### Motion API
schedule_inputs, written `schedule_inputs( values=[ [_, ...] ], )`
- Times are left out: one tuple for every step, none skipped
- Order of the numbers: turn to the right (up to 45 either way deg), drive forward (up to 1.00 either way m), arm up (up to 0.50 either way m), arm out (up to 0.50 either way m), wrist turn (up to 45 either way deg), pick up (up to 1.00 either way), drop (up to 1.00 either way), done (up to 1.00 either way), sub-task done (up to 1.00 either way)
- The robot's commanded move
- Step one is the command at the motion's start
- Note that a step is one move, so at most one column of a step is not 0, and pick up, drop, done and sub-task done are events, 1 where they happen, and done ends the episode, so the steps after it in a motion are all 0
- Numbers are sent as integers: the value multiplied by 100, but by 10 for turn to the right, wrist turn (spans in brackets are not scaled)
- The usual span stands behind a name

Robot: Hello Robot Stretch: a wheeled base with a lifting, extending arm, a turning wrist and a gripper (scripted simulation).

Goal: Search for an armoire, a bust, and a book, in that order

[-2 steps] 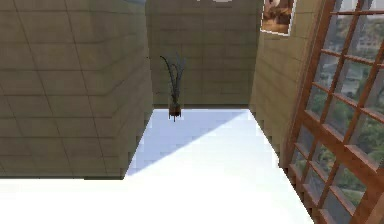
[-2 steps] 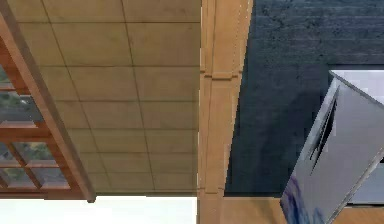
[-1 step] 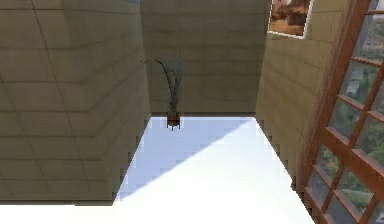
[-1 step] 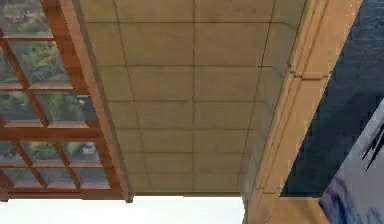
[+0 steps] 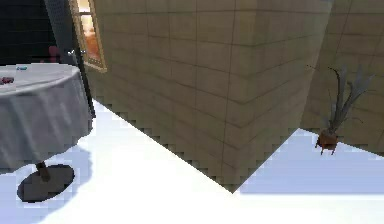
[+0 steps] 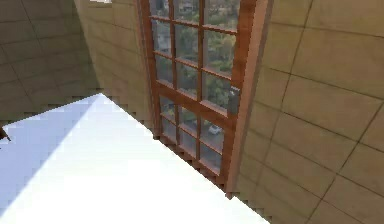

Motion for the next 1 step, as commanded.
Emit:
schedule_inputs(
  values=[
    [-120,0,0,0,0,0,0,0,0]
  ],
)
